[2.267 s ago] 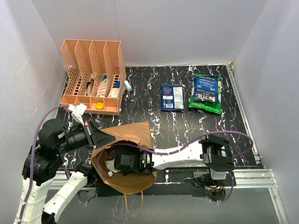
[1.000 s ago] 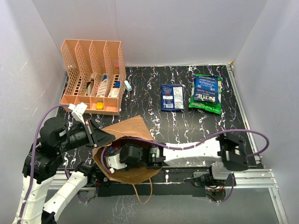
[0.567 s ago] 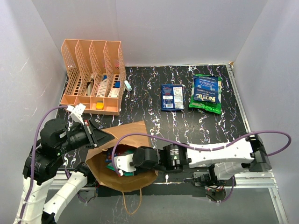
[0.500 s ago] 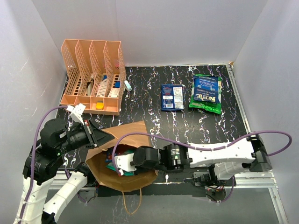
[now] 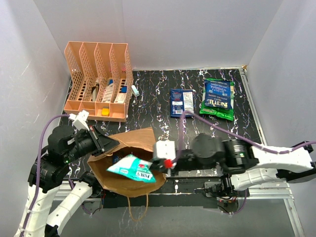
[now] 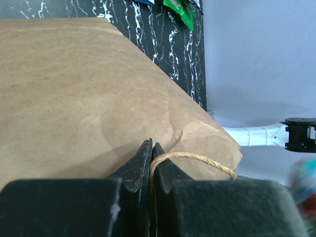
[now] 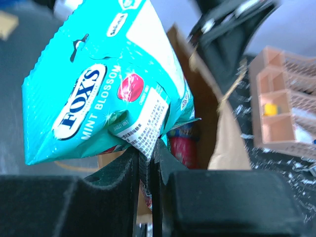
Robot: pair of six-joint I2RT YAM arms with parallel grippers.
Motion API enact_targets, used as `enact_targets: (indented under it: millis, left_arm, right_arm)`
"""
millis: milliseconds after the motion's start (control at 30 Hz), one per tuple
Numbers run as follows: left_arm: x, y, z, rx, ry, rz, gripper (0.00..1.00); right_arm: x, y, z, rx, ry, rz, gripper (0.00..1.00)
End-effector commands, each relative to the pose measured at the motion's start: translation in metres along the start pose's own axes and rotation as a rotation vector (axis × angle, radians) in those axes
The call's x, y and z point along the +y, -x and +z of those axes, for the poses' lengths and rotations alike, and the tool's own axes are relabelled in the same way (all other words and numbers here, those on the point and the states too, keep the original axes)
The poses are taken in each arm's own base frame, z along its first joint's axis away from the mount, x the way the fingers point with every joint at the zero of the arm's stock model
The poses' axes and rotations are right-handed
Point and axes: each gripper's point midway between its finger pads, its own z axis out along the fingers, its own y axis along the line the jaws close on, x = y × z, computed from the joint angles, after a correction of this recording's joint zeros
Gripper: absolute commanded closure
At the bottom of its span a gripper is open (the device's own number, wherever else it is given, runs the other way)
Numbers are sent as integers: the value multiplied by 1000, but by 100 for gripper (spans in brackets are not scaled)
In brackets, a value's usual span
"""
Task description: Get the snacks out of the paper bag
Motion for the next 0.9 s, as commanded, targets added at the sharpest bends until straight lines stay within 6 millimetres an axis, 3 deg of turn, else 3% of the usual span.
enact_targets:
  millis: [0, 67, 167, 333, 567, 733, 867]
  left_arm:
    - [15, 2, 8, -13, 71, -46, 100]
    - [17, 2, 12, -14, 81, -64, 100]
    - [20, 3, 15, -12, 98, -78, 100]
    - [24, 5, 15, -12, 131, -87, 100]
    - [28, 11, 11, -43, 173, -87, 100]
    - [30, 14, 12, -64, 185, -94, 100]
    - [27, 19, 14, -75, 176, -84, 100]
  right_arm:
    - [-118, 77, -48, -307, -677, 196, 93]
    - [-158, 66, -76, -282, -999, 216, 93]
    - [-211, 41, -98, -160, -1274, 77, 93]
    - [-285, -23, -111, 61, -1436, -29, 93]
    - [-361, -146, -101, 472, -1368, -149, 93]
    - [-390, -222, -84, 637, -1130, -200, 93]
    - [-409, -274, -87, 711, -1017, -175, 93]
